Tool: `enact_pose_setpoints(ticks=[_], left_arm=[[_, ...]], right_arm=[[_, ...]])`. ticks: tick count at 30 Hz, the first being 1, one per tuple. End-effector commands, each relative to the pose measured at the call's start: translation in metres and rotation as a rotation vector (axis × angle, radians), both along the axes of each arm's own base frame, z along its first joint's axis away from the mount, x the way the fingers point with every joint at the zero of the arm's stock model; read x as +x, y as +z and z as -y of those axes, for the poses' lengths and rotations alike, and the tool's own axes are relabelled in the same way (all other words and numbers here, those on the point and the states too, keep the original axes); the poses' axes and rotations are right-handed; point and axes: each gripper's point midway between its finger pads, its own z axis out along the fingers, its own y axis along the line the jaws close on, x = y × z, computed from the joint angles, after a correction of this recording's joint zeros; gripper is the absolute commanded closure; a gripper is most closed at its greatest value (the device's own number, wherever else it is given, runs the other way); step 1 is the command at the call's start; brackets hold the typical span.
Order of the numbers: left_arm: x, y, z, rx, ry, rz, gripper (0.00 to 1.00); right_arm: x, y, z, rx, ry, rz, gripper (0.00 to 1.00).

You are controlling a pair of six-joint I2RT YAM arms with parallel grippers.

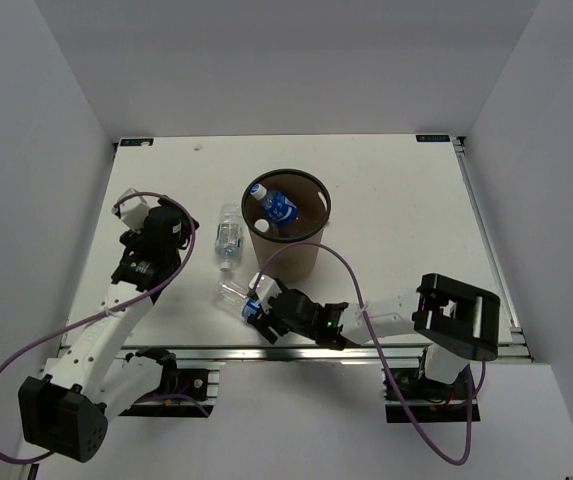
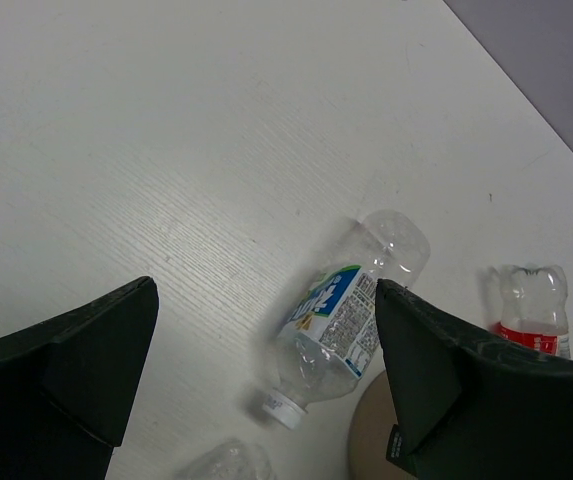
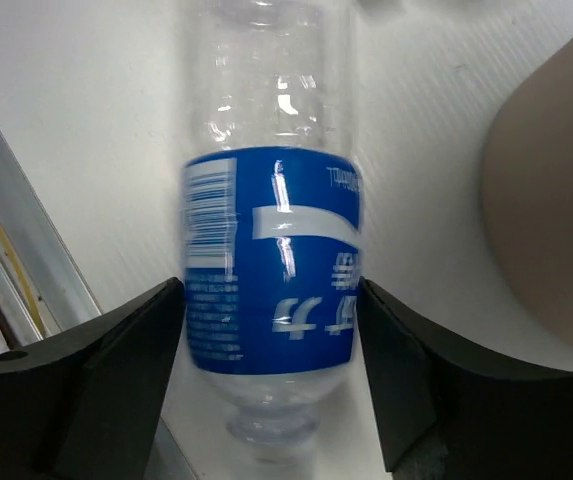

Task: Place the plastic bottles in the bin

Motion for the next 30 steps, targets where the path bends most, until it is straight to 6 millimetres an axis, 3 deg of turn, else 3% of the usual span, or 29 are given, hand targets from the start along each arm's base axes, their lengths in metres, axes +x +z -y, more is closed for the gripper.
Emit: enact_pose_setpoints(ticks=[1,2,3,6,9,13,14,15,17,24,26,27,29,30], left_arm=[[-0.002,-0.003,-0.003,0.000,0.010,-0.009,0.02],[-0.002,-0.002,-0.003,0.002,0.008,-0.007,0.02],[-0.002,-0.003,-0.003,0.002,0.008,-0.008,0.02],[-0.003,-0.002,-0.005,0.007,0.016,-0.007,0.02],[-0.004,-0.002,-0.008,0.014,0.028,-0.008,0.02],[-0.004,0.001,-0.008,0.013,0.031,0.001,0.02],[-0.004,0.002,-0.008,0.010,0.029,0.005,0.02],[-0.003,0.004,-0.008,0.009,0.029,0.011,0.02],[-0.003,0.005,-0.008,0.006,0.030,0.013,0.02],[0.000,0.007,-0.004,-0.007,0.015,0.019,0.02],[0.000,0.007,-0.005,-0.004,0.017,0.017,0.02],[0.000,0.007,-0.005,-0.005,0.016,0.015,0.02],[0.000,0.009,-0.005,-0.003,0.016,0.016,0.02],[0.000,0.009,-0.005,-0.003,0.016,0.016,0.02]], right_arm=[[-0.004,0.033,-0.031,0.135,0.059,0.018,0.27],[-0.007,0.038,-0.033,0.152,0.076,0.016,0.33],[-0.009,0.043,-0.035,0.170,0.094,0.014,0.48],[-0.020,0.061,-0.035,0.218,0.140,0.006,0.65],[-0.034,0.078,-0.030,0.264,0.188,-0.004,0.65],[-0.069,0.097,-0.018,0.309,0.322,-0.054,0.64],[-0.080,0.114,-0.015,0.355,0.373,-0.064,0.64],[-0.080,0.124,-0.013,0.376,0.375,-0.055,0.66],[-0.079,0.163,-0.007,0.457,0.371,-0.015,0.66],[-0.018,0.283,0.015,0.608,0.101,0.263,0.69],[0.007,0.304,0.024,0.609,-0.009,0.333,0.69],[0.029,0.326,0.033,0.623,-0.076,0.363,0.69],[0.055,0.337,0.039,0.623,-0.131,0.382,0.69],[0.083,0.344,0.053,0.627,-0.190,0.404,0.69]])
